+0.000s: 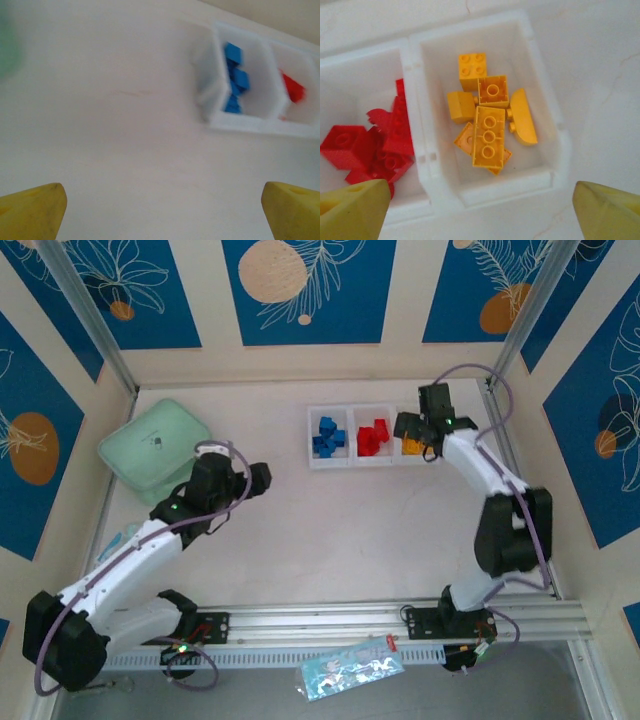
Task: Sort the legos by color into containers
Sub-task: Reset both arms
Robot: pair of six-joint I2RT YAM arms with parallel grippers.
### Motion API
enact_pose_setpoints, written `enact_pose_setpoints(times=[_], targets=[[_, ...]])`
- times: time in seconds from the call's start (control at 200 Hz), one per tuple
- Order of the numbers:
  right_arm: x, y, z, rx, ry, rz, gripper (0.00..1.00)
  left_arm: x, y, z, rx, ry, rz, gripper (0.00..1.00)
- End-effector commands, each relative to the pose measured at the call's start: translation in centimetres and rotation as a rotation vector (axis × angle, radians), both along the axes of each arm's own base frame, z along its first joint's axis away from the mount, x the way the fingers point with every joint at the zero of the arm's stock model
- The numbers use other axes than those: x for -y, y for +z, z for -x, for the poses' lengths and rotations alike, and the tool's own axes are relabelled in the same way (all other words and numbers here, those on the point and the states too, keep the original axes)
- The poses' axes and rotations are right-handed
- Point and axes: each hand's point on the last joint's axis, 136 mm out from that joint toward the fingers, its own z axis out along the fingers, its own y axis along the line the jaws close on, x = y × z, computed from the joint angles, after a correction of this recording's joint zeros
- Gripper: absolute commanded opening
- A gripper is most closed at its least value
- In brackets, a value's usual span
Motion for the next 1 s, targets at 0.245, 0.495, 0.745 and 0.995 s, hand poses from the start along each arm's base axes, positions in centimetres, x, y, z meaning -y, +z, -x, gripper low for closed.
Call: enact_pose_setpoints(times=[0.245, 0.495, 0.745, 0.995], targets=[[4.8, -3.7, 3.8, 0.254, -0.035, 0.112, 0.99, -14.2, -3.7, 0.0, 0.118, 0.356, -0.495, 0.99], [1.5, -5.4, 3.5, 0.444, 0.207, -0.031, 0.99, -12.9, -5.9, -3.8, 0.251, 0.187, -0.572, 0.99], [0.9, -7.4, 3.3, 0.461, 0.239, -0.034, 0.99, -10.4, -7.6, -6.8, 0.383, 0.017, -0.481, 0.99], [0.5, -7.6, 3.3, 0.439, 0.266, -0.037, 0.99, -10.5, -9.5, -8.1, 0.361, 0.016, -0.482, 0.99]])
